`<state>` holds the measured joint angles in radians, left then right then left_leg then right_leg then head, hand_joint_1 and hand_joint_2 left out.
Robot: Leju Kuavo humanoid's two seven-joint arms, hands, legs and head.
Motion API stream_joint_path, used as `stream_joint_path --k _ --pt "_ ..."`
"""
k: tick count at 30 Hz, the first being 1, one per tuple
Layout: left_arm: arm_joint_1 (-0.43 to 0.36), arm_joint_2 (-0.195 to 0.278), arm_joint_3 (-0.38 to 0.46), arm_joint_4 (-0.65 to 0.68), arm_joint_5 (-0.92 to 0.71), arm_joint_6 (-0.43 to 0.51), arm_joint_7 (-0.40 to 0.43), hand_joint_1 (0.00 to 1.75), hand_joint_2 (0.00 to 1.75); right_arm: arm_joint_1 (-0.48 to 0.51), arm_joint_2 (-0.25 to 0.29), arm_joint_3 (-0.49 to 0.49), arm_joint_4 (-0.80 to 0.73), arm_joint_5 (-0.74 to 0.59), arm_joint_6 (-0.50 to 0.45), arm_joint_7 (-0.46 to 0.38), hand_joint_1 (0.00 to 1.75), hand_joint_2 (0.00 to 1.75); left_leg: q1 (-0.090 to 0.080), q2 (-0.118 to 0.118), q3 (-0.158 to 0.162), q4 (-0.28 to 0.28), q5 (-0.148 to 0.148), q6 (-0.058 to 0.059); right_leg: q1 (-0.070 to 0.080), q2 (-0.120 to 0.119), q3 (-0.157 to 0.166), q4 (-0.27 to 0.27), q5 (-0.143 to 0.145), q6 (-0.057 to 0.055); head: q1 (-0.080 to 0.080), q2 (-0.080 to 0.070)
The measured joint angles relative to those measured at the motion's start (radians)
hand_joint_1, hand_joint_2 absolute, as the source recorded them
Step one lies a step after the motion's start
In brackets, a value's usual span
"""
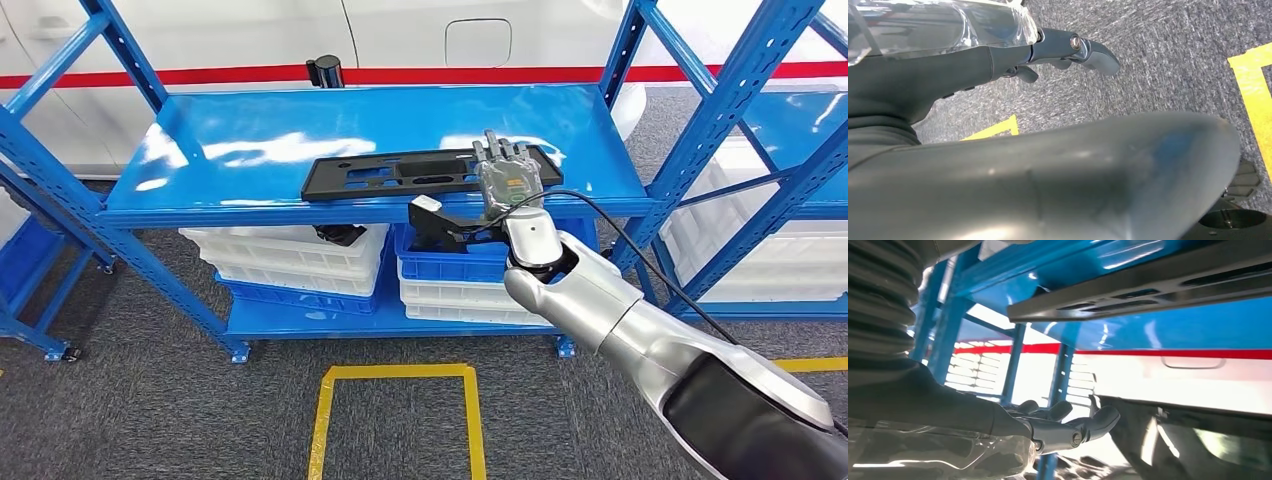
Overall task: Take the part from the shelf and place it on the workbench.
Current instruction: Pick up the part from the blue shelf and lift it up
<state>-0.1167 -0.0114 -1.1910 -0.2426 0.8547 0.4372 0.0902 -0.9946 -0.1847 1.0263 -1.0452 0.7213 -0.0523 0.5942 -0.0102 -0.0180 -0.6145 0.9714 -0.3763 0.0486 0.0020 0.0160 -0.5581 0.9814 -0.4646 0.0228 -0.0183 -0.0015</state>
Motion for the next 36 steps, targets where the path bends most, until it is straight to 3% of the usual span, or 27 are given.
stream_joint_path --k 9,13,20,31,34,36 --pt "-0.003 0.000 0.000 0.000 0.004 -0.005 -0.006 0.00 0.00 0.037 0.087 0.067 -0.010 0.049 0.060 -0.161 0.00 1.75 0.000 0.000 0.000 0.000 0.000 0.000 0.000 0.000 0.000 0.000 0.000 0.000 0.000 0.000" --pt "-0.004 0.000 0.000 0.000 0.004 -0.006 -0.011 0.00 0.00 0.059 0.121 0.095 -0.006 0.059 0.058 -0.191 0.00 1.75 0.000 0.000 0.000 -0.001 0.000 0.000 0.000 0.000 0.000 0.000 -0.001 -0.001 0.000 0.000" --pt "-0.003 0.000 0.000 0.000 0.007 -0.006 -0.010 0.00 0.00 0.069 0.155 0.127 0.003 0.064 0.058 -0.204 0.00 1.75 0.000 0.000 0.000 -0.001 0.000 0.000 0.000 0.000 0.000 0.000 -0.001 -0.001 0.000 0.000" --pt "-0.002 0.000 0.000 0.000 0.006 -0.006 -0.003 0.00 0.00 0.067 0.159 0.130 0.009 0.052 0.037 -0.177 0.00 1.75 0.000 0.000 0.000 0.000 0.000 0.000 0.000 0.000 0.000 0.000 -0.001 -0.001 0.000 0.000" --pt "-0.001 0.001 0.000 0.000 0.001 -0.006 -0.002 0.00 0.00 0.059 0.154 0.121 0.009 0.046 0.021 -0.155 0.00 1.75 -0.005 0.000 0.000 0.001 -0.003 0.006 -0.004 0.000 0.001 -0.005 0.001 0.002 0.000 0.000" --pt "-0.001 0.001 0.000 0.000 0.000 -0.006 -0.001 0.00 0.00 0.052 0.147 0.111 0.006 0.040 0.017 -0.143 0.00 1.75 0.001 0.003 0.012 -0.016 0.001 0.010 -0.002 -0.001 0.004 -0.003 -0.003 0.006 0.000 0.000"
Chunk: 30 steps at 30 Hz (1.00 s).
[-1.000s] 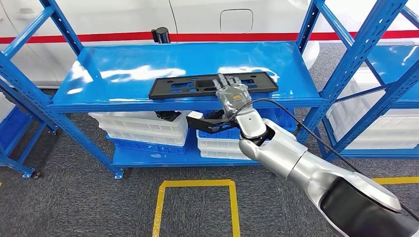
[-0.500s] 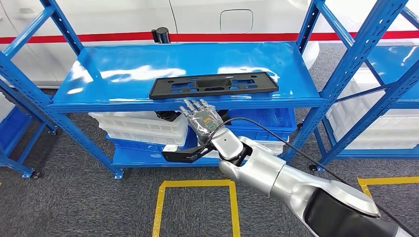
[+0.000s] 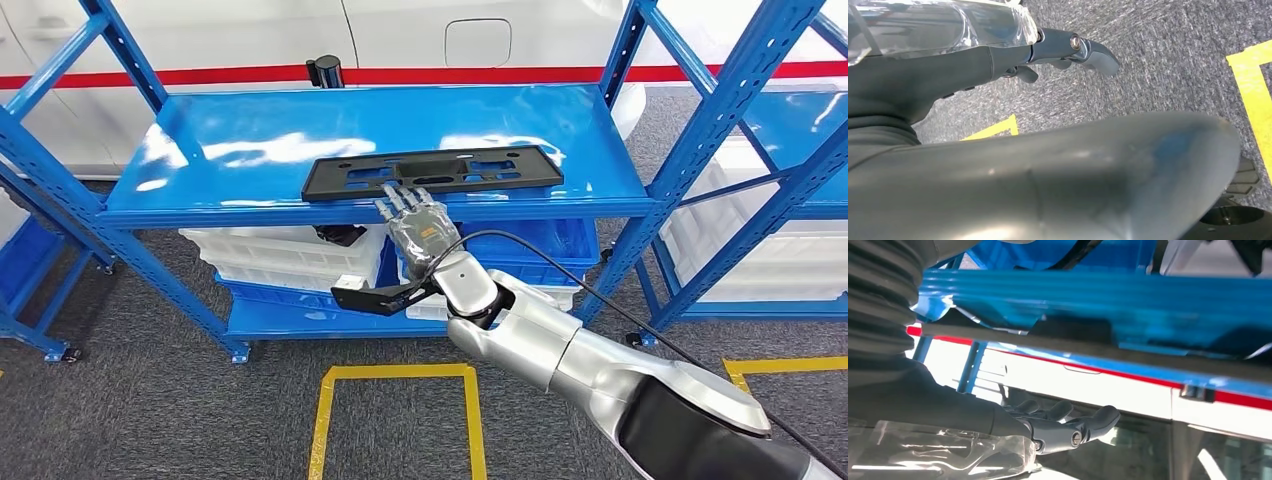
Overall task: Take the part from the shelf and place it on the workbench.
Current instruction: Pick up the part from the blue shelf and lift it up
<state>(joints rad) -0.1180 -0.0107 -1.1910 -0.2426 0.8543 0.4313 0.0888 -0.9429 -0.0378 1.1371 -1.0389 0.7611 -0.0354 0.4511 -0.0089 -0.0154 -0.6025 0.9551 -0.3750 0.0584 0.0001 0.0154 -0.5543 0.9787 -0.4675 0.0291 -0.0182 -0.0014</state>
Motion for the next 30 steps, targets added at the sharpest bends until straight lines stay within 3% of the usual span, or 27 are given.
stream_joint_path --k 2,4,5,6,7,10,12,13,14,16,20,21,26,30 --pt "-0.001 0.000 0.000 0.000 0.000 0.000 0.000 0.00 0.00 -0.009 -0.010 -0.013 -0.004 -0.005 -0.002 0.008 0.00 1.75 0.010 0.004 0.015 -0.020 0.007 0.002 0.001 -0.001 -0.024 0.059 -0.035 0.009 0.001 0.000" --pt "-0.001 0.000 0.000 0.000 0.000 -0.001 0.000 0.00 0.00 -0.016 -0.021 -0.020 -0.005 -0.008 -0.002 0.013 0.00 1.75 0.016 0.006 0.021 -0.024 0.007 0.002 -0.006 -0.002 -0.089 0.186 -0.093 0.021 0.001 0.000" --pt "0.000 0.000 0.000 0.000 0.000 -0.001 0.000 0.00 0.00 -0.015 -0.026 -0.022 -0.005 -0.009 -0.003 0.016 0.00 1.75 0.019 0.006 0.021 -0.024 0.006 0.000 -0.011 -0.002 -0.122 0.242 -0.110 0.027 0.001 0.000" --pt "0.001 0.000 0.000 0.000 0.000 -0.002 0.000 0.00 0.00 -0.013 -0.031 -0.024 -0.005 -0.010 -0.003 0.018 0.00 1.75 0.024 0.006 0.022 -0.023 0.004 -0.003 -0.016 -0.003 -0.141 0.270 -0.110 0.034 0.001 0.000" --pt "0.001 0.000 0.000 0.000 0.000 -0.002 0.000 0.00 0.00 -0.012 -0.036 -0.026 -0.005 -0.012 -0.003 0.020 0.00 1.75 0.030 0.006 0.024 -0.022 0.001 -0.009 -0.022 -0.005 -0.140 0.256 -0.090 0.041 0.001 0.000" --pt "0.001 0.001 0.000 0.001 0.000 -0.002 0.000 0.00 0.00 -0.013 -0.045 -0.031 -0.007 -0.017 -0.003 0.023 0.00 1.75 0.045 0.005 0.025 -0.004 -0.015 -0.040 -0.044 -0.009 -0.057 0.066 0.011 0.067 0.002 0.000" --pt "0.000 0.003 0.000 0.002 0.000 -0.003 0.000 0.00 0.00 -0.013 -0.049 -0.033 -0.011 -0.018 -0.003 0.023 0.00 1.75 0.045 0.004 0.023 0.007 -0.025 -0.058 -0.046 -0.004 -0.032 0.013 0.026 0.056 0.003 0.000" --pt "0.000 0.004 0.000 0.003 -0.001 -0.003 0.000 0.00 0.00 -0.013 -0.051 -0.034 -0.012 -0.019 -0.003 0.023 0.00 1.75 0.045 0.003 0.024 0.006 -0.026 -0.064 -0.041 0.000 -0.034 0.016 0.024 0.041 0.002 0.000" --pt "0.001 0.003 0.000 0.003 -0.001 -0.004 0.000 0.00 0.00 -0.013 -0.052 -0.035 -0.013 -0.019 -0.004 0.024 0.00 1.75 0.048 0.004 0.026 0.003 -0.025 -0.067 -0.040 0.001 -0.035 0.017 0.024 0.027 0.002 0.000" --pt "0.002 0.003 0.000 0.003 -0.001 -0.004 0.000 0.00 0.00 -0.013 -0.053 -0.035 -0.015 -0.019 -0.004 0.025 0.00 1.75 0.052 0.006 0.025 0.011 -0.031 -0.070 -0.038 0.002 -0.034 0.017 0.025 0.014 0.001 0.000" --pt "-0.001 0.004 0.000 0.004 0.000 -0.004 0.000 0.00 0.00 -0.011 -0.054 -0.035 -0.018 -0.018 -0.003 0.024 0.00 1.75 0.044 0.006 0.027 0.014 -0.013 -0.036 -0.033 0.004 -0.034 0.016 0.025 0.009 0.000 0.000" --pt "-0.002 0.004 0.000 0.004 0.000 -0.004 0.000 0.00 0.00 -0.011 -0.054 -0.034 -0.018 -0.017 -0.003 0.022 0.00 1.75 0.044 0.006 0.028 0.012 -0.013 -0.033 -0.031 0.004 -0.035 0.016 0.025 0.009 0.000 0.000" --pt "-0.002 0.004 0.000 0.004 0.000 -0.006 0.000 0.00 0.00 -0.006 -0.049 -0.030 -0.024 -0.007 -0.004 0.007 0.00 1.75 0.045 0.009 0.033 -0.007 -0.020 -0.035 -0.024 0.002 -0.037 0.017 0.021 0.003 0.000 0.000" --pt "-0.001 0.004 0.000 0.004 0.000 -0.007 0.000 0.00 0.00 -0.004 -0.045 -0.027 -0.024 -0.004 -0.002 0.002 0.00 1.75 0.047 0.009 0.034 -0.013 -0.026 -0.065 -0.021 -0.001 -0.037 0.017 0.020 0.001 0.000 0.000"
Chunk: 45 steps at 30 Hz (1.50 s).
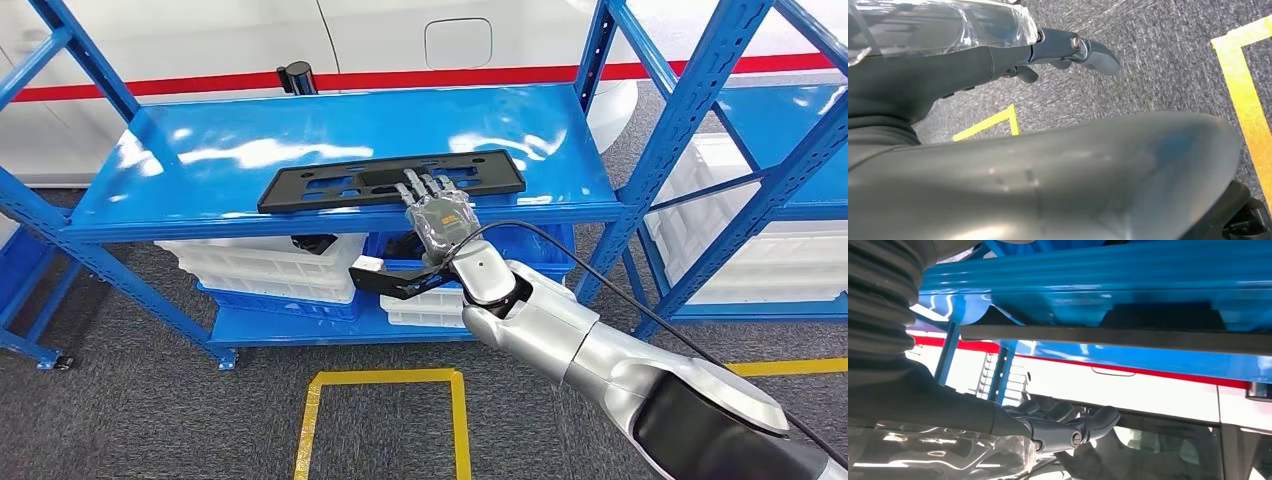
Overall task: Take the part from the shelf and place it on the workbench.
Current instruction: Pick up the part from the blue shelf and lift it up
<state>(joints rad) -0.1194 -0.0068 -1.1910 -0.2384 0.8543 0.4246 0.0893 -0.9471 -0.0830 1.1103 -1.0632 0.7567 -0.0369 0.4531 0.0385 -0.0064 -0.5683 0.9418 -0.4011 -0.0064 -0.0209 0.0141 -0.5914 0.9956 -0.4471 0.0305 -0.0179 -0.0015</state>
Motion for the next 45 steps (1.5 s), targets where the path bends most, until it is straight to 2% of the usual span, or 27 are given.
stream_joint_path --k 3,7,9,11,13,15,16,17,19,20,21,22,24,26,28,30,31,32,34,35,36,37,39,40,41,42,45 --pt "0.000 0.000 0.000 0.000 -0.001 0.000 0.000 0.00 0.00 0.001 0.011 0.004 0.000 0.006 0.011 -0.016 0.00 1.75 0.000 0.000 -0.001 0.000 -0.001 -0.014 0.000 0.000 0.001 0.000 0.000 0.000 0.000 0.000" --pt "-0.001 0.000 0.000 0.000 -0.002 0.000 -0.003 0.00 0.00 0.008 0.037 0.020 0.000 0.017 0.025 -0.040 0.00 1.75 -0.004 -0.001 -0.002 0.003 -0.002 -0.015 -0.004 -0.002 0.002 -0.001 0.000 0.000 0.000 0.000" --pt "-0.001 0.000 0.000 0.000 -0.003 0.000 -0.005 0.00 0.00 0.014 0.052 0.028 0.001 0.020 0.026 -0.050 0.00 1.75 -0.006 -0.001 -0.005 0.010 -0.006 -0.008 -0.009 -0.004 0.003 -0.003 0.002 0.005 0.000 0.000" --pt "0.000 0.000 0.000 0.001 -0.004 0.000 -0.008 0.00 0.00 0.019 0.065 0.036 0.003 0.020 0.026 -0.057 0.00 1.75 -0.008 -0.001 -0.008 0.018 -0.011 0.005 -0.014 -0.005 0.004 -0.006 0.004 0.011 0.000 0.000" --pt "-0.001 0.000 0.000 0.001 -0.005 0.001 -0.011 0.00 0.00 0.021 0.075 0.042 0.003 0.021 0.026 -0.061 0.00 1.75 -0.010 0.000 -0.007 0.014 -0.011 0.015 -0.013 -0.005 0.008 -0.014 0.006 0.017 0.000 0.000" --pt "0.000 -0.002 0.000 0.001 -0.005 0.001 -0.012 0.00 0.00 0.021 0.082 0.045 0.003 0.021 0.025 -0.066 0.00 1.75 -0.004 0.001 0.015 -0.016 0.002 0.022 -0.009 -0.008 0.015 -0.015 0.002 0.024 0.001 0.000" --pt "0.000 -0.002 0.000 0.001 -0.005 0.001 -0.013 0.00 0.00 0.020 0.084 0.046 0.004 0.021 0.025 -0.067 0.00 1.75 0.000 0.003 0.029 -0.034 0.010 0.025 -0.007 -0.009 0.008 0.009 -0.012 0.028 0.002 0.000" --pt "0.000 -0.003 0.000 0.001 -0.005 0.002 -0.014 0.00 0.00 0.020 0.085 0.047 0.004 0.021 0.025 -0.068 0.00 1.75 0.004 0.004 0.041 -0.046 0.016 0.026 -0.006 -0.011 -0.013 0.056 -0.035 0.030 0.004 0.000" --pt "-0.001 -0.003 0.000 0.001 -0.005 0.002 -0.014 0.00 0.00 0.023 0.086 0.052 0.006 0.021 0.025 -0.071 0.00 1.75 0.004 0.004 0.047 -0.051 0.016 0.029 -0.007 -0.011 -0.082 0.184 -0.085 0.037 0.005 0.000" --pt "-0.001 -0.004 0.000 0.001 -0.006 0.002 -0.014 0.00 0.00 0.026 0.086 0.055 0.008 0.022 0.025 -0.072 0.00 1.75 0.005 0.003 0.049 -0.050 0.013 0.028 -0.009 -0.011 -0.109 0.226 -0.092 0.041 0.005 0.000" --pt "0.000 -0.005 0.000 0.001 -0.006 0.001 -0.014 0.00 0.00 0.030 0.087 0.058 0.009 0.022 0.025 -0.073 0.00 1.75 0.008 0.001 0.051 -0.050 0.010 0.025 -0.012 -0.011 -0.120 0.231 -0.081 0.045 0.005 0.000" --pt "0.002 -0.006 0.000 0.001 -0.006 0.001 -0.014 0.00 0.00 0.031 0.087 0.059 0.011 0.022 0.025 -0.074 0.00 1.75 0.011 0.000 0.053 -0.048 0.006 0.020 -0.015 -0.011 -0.113 0.202 -0.054 0.050 0.005 0.000" --pt "0.002 -0.005 0.000 0.002 -0.006 0.001 -0.014 0.00 0.00 0.031 0.089 0.061 0.012 0.025 0.025 -0.076 0.00 1.75 0.017 -0.002 0.056 -0.035 -0.009 0.002 -0.023 -0.013 -0.056 0.070 0.016 0.063 0.005 0.000" --pt "-0.001 -0.004 -0.001 0.003 -0.008 0.002 -0.015 0.00 0.00 0.030 0.094 0.065 0.012 0.028 0.025 -0.078 0.00 1.75 0.018 -0.002 0.054 -0.020 -0.027 -0.017 -0.026 -0.008 -0.018 -0.012 0.043 0.055 0.004 0.000" --pt "-0.001 -0.004 -0.001 0.004 -0.009 0.003 -0.017 0.00 0.00 0.030 0.100 0.068 0.012 0.031 0.025 -0.079 0.00 1.75 0.019 -0.003 0.055 -0.020 -0.034 -0.026 -0.022 -0.002 -0.019 -0.013 0.034 0.028 0.003 0.000" --pt "0.000 -0.005 -0.001 0.004 -0.009 0.003 -0.017 0.00 0.00 0.028 0.104 0.069 0.012 0.033 0.025 -0.080 0.00 1.75 0.024 0.000 0.050 0.002 -0.045 -0.029 -0.018 -0.002 -0.017 -0.011 0.030 0.009 0.003 0.000" --pt "-0.001 -0.005 -0.001 0.004 -0.009 0.003 -0.017 0.00 0.00 0.026 0.107 0.069 0.012 0.035 0.025 -0.081 0.00 1.75 0.023 0.002 0.032 0.045 -0.066 -0.029 -0.018 -0.002 -0.015 -0.011 0.029 0.001 0.002 0.000" --pt "-0.001 -0.006 -0.001 0.004 -0.009 0.003 -0.017 0.00 0.00 0.026 0.110 0.069 0.012 0.036 0.024 -0.082 0.00 1.75 0.020 0.004 0.002 0.110 -0.095 -0.027 -0.016 -0.002 -0.013 -0.011 0.027 -0.005 0.002 0.000" --pt "-0.001 -0.006 -0.001 0.004 -0.009 0.003 -0.017 0.00 0.00 0.026 0.114 0.071 0.012 0.038 0.024 -0.084 0.00 1.75 0.011 0.005 -0.083 0.265 -0.157 -0.019 -0.010 -0.002 -0.010 -0.011 0.023 -0.013 0.001 0.000" --pt "0.000 -0.006 -0.001 0.004 -0.009 0.003 -0.017 0.00 0.00 0.027 0.116 0.072 0.012 0.039 0.023 -0.085 0.00 1.75 0.006 0.005 -0.117 0.315 -0.169 -0.014 -0.006 -0.002 -0.008 -0.011 0.020 -0.016 0.001 0.000" --pt "0.001 -0.006 -0.001 0.004 -0.009 0.003 -0.017 0.00 0.00 0.027 0.117 0.074 0.012 0.039 0.023 -0.086 0.00 1.75 0.001 0.004 -0.134 0.328 -0.160 -0.007 -0.002 -0.001 -0.005 -0.011 0.017 -0.018 0.000 0.000" --pt "0.002 -0.006 -0.001 0.004 -0.009 0.003 -0.017 0.00 0.00 0.028 0.120 0.075 0.012 0.040 0.023 -0.088 0.00 1.75 -0.005 0.004 -0.131 0.299 -0.131 0.002 0.001 0.001 0.000 -0.011 0.014 -0.019 0.000 0.000" --pt "0.002 -0.005 -0.001 0.004 -0.009 0.003 -0.017 0.00 0.00 0.027 0.126 0.075 0.011 0.041 0.023 -0.088 0.00 1.75 -0.019 0.004 -0.083 0.157 -0.045 0.027 0.005 0.003 0.011 -0.011 0.006 -0.018 0.001 0.000" --pt "0.002 -0.004 -0.001 0.005 -0.009 0.003 -0.017 0.00 0.00 0.027 0.129 0.075 0.011 0.041 0.023 -0.089 0.00 1.75 -0.027 0.005 -0.058 0.091 -0.014 0.036 0.008 0.003 0.016 -0.011 0.001 -0.016 0.000 0.000" --pt "0.001 -0.003 -0.001 0.005 -0.009 0.003 -0.017 0.00 0.00 0.027 0.131 0.075 0.011 0.041 0.023 -0.089 0.00 1.75 -0.033 0.006 -0.041 0.048 0.002 0.041 0.011 0.004 0.019 -0.011 -0.003 -0.012 0.001 0.000" --pt "0.001 -0.003 -0.001 0.005 -0.009 0.003 -0.017 0.00 0.00 0.027 0.132 0.076 0.011 0.042 0.022 -0.089 0.00 1.75 -0.038 0.007 -0.034 0.030 0.005 0.043 0.012 0.003 0.021 -0.012 -0.006 -0.008 0.001 0.000" --pt "0.001 -0.004 -0.001 0.005 -0.009 0.003 -0.017 0.00 0.00 0.025 0.137 0.076 0.009 0.042 0.022 -0.090 0.00 1.75 -0.036 0.005 -0.025 0.021 0.004 0.049 0.011 -0.001 0.024 -0.009 -0.017 0.006 0.001 0.000"
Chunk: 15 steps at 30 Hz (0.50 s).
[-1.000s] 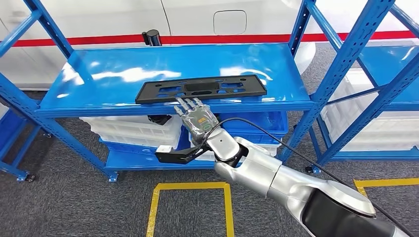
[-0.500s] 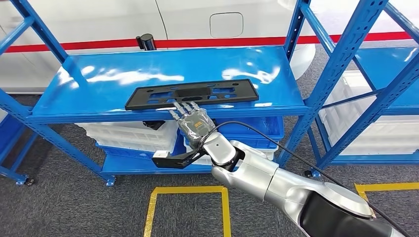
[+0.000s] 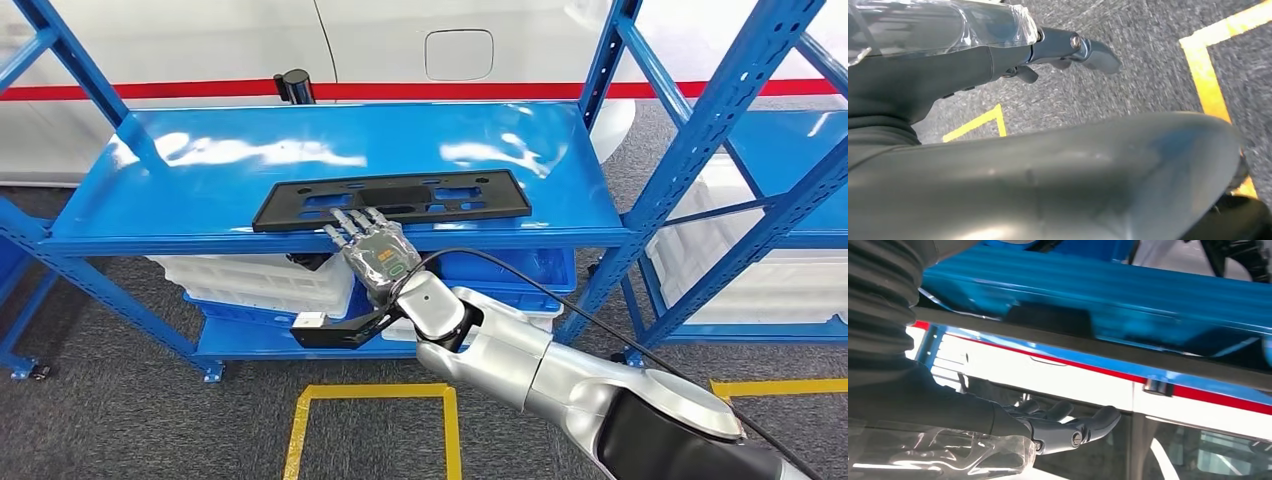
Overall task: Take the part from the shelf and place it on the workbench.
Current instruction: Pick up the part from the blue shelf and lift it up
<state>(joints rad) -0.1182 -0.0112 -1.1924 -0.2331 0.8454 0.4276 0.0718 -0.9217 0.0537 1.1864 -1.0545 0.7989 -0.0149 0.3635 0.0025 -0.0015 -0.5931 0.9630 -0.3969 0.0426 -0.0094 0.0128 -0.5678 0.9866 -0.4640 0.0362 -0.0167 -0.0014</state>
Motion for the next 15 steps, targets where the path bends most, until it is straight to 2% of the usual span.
stream_joint_path --k 1,2,4,5,6,7,9,10,11,12,15 --pt "0.000 0.000 0.000 0.000 0.000 0.000 0.000 0.00 0.00 -0.001 0.001 0.000 -0.001 0.000 0.000 0.000 0.00 1.75 0.003 -0.001 0.005 -0.004 0.001 0.004 0.000 -0.002 -0.009 0.023 -0.014 0.004 0.000 0.000" --pt "-0.001 0.000 0.000 0.000 0.000 0.000 0.000 0.00 0.00 -0.002 0.001 0.000 -0.002 0.000 0.000 -0.001 0.00 1.75 0.005 -0.001 0.011 -0.008 0.000 0.009 0.000 -0.003 -0.029 0.069 -0.037 0.007 0.000 0.000" --pt "-0.001 0.000 -0.001 0.000 0.000 0.000 0.000 0.00 0.00 -0.001 0.001 0.002 -0.002 0.000 0.000 -0.001 0.00 1.75 0.004 -0.001 0.018 -0.008 -0.005 0.015 -0.001 -0.004 -0.099 0.203 -0.091 0.011 0.001 0.000" --pt "-0.001 -0.001 -0.001 0.000 0.000 0.000 0.000 0.00 0.00 0.001 0.000 0.004 -0.002 0.000 0.000 -0.001 0.00 1.75 0.003 -0.002 0.021 -0.008 -0.009 0.017 -0.001 -0.004 -0.132 0.258 -0.105 0.012 0.001 0.000" --pt "0.000 -0.001 -0.001 0.000 0.000 0.000 0.000 0.00 0.00 0.003 0.000 0.006 -0.002 0.000 0.000 -0.001 0.00 1.75 0.003 -0.002 0.025 -0.008 -0.012 0.017 -0.001 -0.004 -0.151 0.280 -0.101 0.013 0.001 0.000" --pt "0.001 -0.001 -0.002 0.000 0.000 0.000 0.000 0.00 0.00 0.004 -0.001 0.007 -0.002 0.000 0.000 -0.001 0.00 1.75 0.003 -0.002 0.030 -0.008 -0.016 0.016 -0.001 -0.004 -0.149 0.263 -0.076 0.012 0.001 0.000" --pt "0.002 -0.001 -0.002 0.000 0.000 0.000 0.000 0.00 0.00 0.003 -0.001 0.007 -0.002 0.000 0.000 -0.001 0.00 1.75 0.003 -0.004 0.044 -0.008 -0.026 0.011 -0.001 -0.006 -0.097 0.133 0.004 0.007 0.001 0.000" --pt "0.001 -0.002 -0.002 0.000 0.000 0.000 0.000 0.00 0.00 0.001 -0.001 0.007 -0.002 0.000 0.000 -0.001 0.00 1.75 0.001 -0.004 0.050 -0.007 -0.032 0.007 0.000 -0.006 -0.066 0.065 0.032 0.003 0.001 0.000" --pt "0.000 -0.002 -0.003 0.000 0.000 0.000 -0.001 0.00 0.00 0.000 -0.001 0.007 -0.002 0.000 0.001 -0.001 0.00 1.75 0.000 -0.004 0.053 -0.006 -0.036 0.003 0.002 -0.007 -0.045 0.018 0.048 -0.002 0.000 0.000" --pt "-0.001 -0.002 -0.003 0.000 0.000 0.000 -0.001 0.00 0.00 -0.001 -0.001 0.008 -0.002 0.000 0.001 -0.001 0.00 1.75 -0.001 -0.004 0.054 -0.007 -0.039 -0.002 0.005 -0.006 -0.034 -0.005 0.051 -0.007 0.000 0.000" --pt "-0.002 -0.002 -0.005 0.000 0.000 0.000 -0.002 0.00 0.00 -0.003 -0.002 0.008 -0.003 0.000 0.001 0.000 0.00 1.75 0.001 -0.003 0.053 -0.002 -0.049 -0.019 0.006 -0.004 -0.030 -0.012 0.047 -0.022 -0.001 0.000"
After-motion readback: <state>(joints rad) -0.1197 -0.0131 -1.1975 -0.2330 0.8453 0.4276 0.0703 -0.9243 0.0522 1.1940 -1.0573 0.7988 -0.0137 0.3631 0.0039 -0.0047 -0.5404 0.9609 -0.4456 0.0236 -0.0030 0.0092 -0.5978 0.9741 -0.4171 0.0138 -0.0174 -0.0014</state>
